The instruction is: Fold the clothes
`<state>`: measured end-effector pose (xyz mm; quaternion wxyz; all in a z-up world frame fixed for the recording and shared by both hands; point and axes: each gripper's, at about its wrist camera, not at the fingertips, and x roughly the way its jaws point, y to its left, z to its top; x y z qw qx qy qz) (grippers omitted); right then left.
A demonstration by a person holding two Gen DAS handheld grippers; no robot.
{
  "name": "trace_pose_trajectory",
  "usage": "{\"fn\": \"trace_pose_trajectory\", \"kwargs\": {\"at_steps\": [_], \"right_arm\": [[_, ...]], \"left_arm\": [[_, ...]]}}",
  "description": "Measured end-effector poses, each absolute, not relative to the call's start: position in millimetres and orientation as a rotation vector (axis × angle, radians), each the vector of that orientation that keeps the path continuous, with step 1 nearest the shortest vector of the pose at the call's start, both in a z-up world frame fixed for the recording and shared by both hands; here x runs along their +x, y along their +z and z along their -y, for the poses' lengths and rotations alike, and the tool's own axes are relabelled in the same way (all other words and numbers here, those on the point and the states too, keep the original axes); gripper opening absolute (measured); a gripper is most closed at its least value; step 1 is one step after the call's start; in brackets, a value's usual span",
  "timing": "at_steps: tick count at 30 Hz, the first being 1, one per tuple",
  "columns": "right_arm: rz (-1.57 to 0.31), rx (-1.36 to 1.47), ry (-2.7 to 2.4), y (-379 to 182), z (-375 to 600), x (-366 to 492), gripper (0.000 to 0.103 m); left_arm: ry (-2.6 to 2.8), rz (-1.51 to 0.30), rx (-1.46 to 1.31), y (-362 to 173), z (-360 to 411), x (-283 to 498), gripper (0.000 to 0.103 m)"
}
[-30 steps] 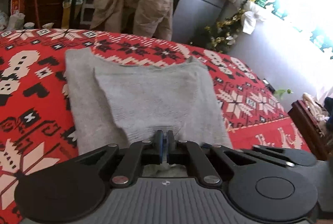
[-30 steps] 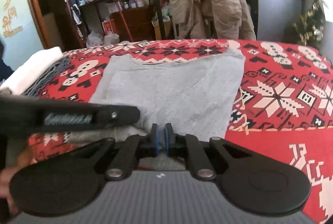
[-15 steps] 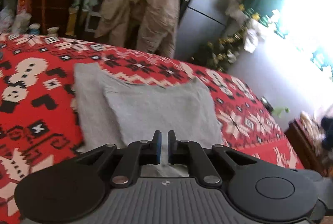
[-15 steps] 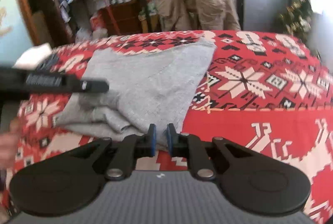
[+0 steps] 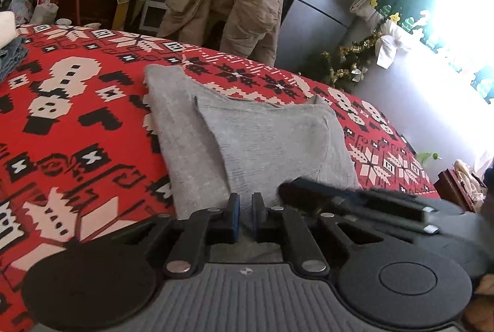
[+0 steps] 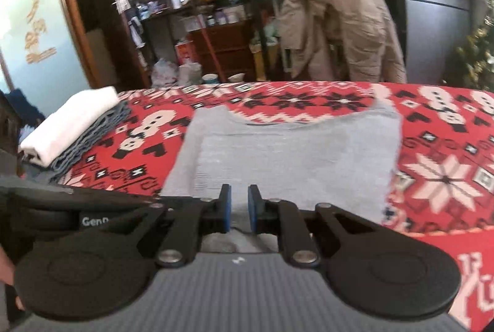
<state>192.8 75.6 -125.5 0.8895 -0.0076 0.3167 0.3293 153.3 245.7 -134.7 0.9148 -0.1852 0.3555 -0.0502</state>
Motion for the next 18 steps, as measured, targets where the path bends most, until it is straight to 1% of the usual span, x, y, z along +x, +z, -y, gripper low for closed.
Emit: {"fn": "trace_pose_trajectory", "kwargs": {"at_steps": [3,7,12,18], "right_arm": [[-0.684,-0.06,0.699,-135,-87,185,0.013],[-0.631,-0.172,0.722,-137,-96,165,0.015],[-0.604,-0.232,0.744,-135,-102,154,0.016],[-0.596,-0.098,0.695,-122,-86,171,0.016]], "left_arm": [[-0.094,-0.737,-0.392,-134,-255,151,0.007],[-0.089,-0.724,-0.435,-130,-267,147,0.007],[-0.108,-0.696,-0.464,-124,-269,147,0.007],[-0.126,-0.655,-0.474,-119,-260,157,0.007]]}}
